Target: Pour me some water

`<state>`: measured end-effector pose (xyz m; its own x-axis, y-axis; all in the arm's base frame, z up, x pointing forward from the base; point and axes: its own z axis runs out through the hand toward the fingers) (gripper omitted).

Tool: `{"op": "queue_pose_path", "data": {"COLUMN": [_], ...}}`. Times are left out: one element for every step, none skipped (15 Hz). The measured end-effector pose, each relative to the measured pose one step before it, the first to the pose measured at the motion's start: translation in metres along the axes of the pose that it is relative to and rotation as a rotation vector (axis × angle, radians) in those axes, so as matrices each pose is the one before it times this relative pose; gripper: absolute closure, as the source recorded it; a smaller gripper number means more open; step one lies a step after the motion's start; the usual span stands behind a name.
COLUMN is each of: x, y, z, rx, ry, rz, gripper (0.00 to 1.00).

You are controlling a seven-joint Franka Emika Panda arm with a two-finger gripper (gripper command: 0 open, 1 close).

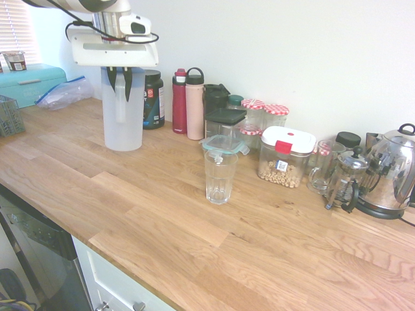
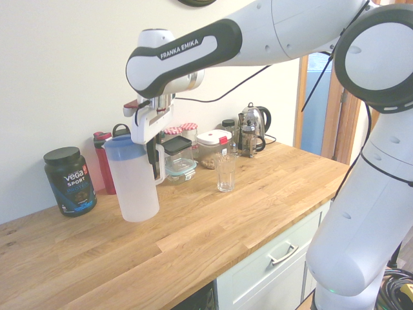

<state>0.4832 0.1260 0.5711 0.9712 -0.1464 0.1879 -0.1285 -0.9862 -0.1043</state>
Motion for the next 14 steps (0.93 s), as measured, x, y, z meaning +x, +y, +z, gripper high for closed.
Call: {"op": "queue_pose_path", "data": {"x": [0.00498,0.00394,0.0021,0.00075,-0.00064,-0.00131,-0.00159,-0.00063,0.00059,0.00132,0.00235,0.00198,0.00103,-0.0002], "y": [0.00826,0.00988,0.01017,0.01239,0.01462,0.01826,0.02027,0.02192,0.02407,0.025,0.02302,0.02194,0.02198,0.02083], "z": [-0.01222,-0.01323,-0.01523,-0.0198,-0.02411,-0.02563,-0.02178,-0.0149,-0.00626,0.00047,0.00326,0.00248,0.00073,0.00045], "rx": [0.00206,-0.00322,-0.00846,-0.00613,-0.00592,-0.00667,-0.00936,-0.01856,-0.02198,-0.02405,-0.01628,-0.01322,-0.01734,-0.0149], "ry": [0.01306,0.01248,0.00902,0.00667,0.00791,0.00849,0.00882,0.00306,-0.00143,-0.00267,-0.00651,-0.00737,-0.01484,-0.01936], "rz": [0.00368,-0.00646,-0.01276,-0.01663,-0.01805,-0.01466,-0.0109,-0.01031,-0.00327,0.00176,0.00321,-0.00128,-0.01072,-0.01171], "gripper": [1.0,1.0,1.0,1.0,1.0,1.0,1.0,1.0,1.0,1.0,1.0,1.0,1.0,1.0]}}
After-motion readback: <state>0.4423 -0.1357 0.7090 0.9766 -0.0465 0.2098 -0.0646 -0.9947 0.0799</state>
